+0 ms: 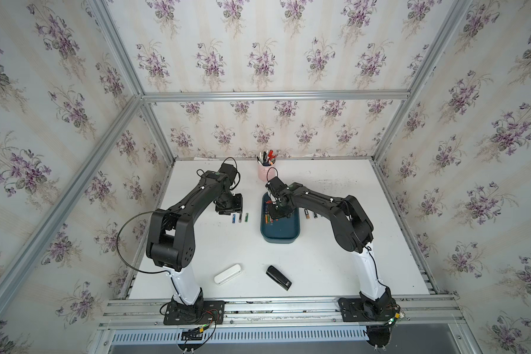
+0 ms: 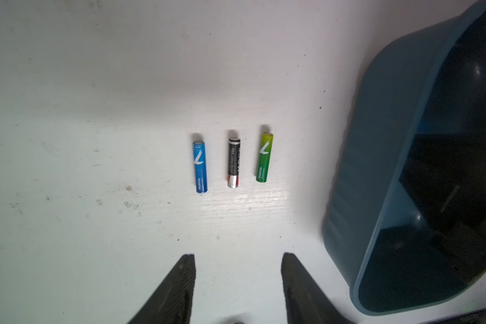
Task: Take the batteries out of the storage box
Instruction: Pick up the battery from the storage box, then place the battery at the center of the board.
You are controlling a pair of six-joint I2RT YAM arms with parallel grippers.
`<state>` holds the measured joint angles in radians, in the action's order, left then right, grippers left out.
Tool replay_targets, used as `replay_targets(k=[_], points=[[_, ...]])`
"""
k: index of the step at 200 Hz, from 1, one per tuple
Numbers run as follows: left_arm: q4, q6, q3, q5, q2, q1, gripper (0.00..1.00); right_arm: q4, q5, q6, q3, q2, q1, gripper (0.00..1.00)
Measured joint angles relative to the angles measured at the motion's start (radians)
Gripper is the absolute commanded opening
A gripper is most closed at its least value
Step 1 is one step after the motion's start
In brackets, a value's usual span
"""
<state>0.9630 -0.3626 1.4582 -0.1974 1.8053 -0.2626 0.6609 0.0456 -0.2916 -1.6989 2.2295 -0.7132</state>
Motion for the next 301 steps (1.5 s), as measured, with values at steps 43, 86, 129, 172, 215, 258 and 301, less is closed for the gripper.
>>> replay_targets(k=[43, 86, 129, 172, 215, 258, 301], points=[[0.036, 0.014, 0.055, 0.036, 0.017, -0.034, 0.54, 0.031, 0.000, 0.000, -0.006, -0.017, 0.000, 0.11], [0.047, 0.014, 0.073, 0.038, 0.039, -0.052, 0.54, 0.070, 0.010, 0.000, -0.019, -0.096, 0.002, 0.11], [0.054, 0.013, 0.092, 0.037, 0.057, -0.056, 0.54, 0.079, 0.050, 0.000, -0.020, -0.166, 0.024, 0.11], [0.063, 0.013, 0.113, 0.037, 0.068, -0.063, 0.54, 0.094, 0.058, 0.010, -0.008, -0.237, 0.104, 0.11], [0.066, 0.013, 0.115, 0.037, 0.071, -0.064, 0.54, 0.087, 0.029, 0.054, 0.112, -0.299, 0.304, 0.11], [0.067, 0.013, 0.112, 0.037, 0.082, -0.065, 0.54, 0.045, 0.015, 0.109, 0.212, -0.287, 0.441, 0.10], [0.067, 0.013, 0.125, 0.037, 0.094, -0.072, 0.54, 0.015, -0.016, 0.140, 0.246, -0.245, 0.474, 0.10]])
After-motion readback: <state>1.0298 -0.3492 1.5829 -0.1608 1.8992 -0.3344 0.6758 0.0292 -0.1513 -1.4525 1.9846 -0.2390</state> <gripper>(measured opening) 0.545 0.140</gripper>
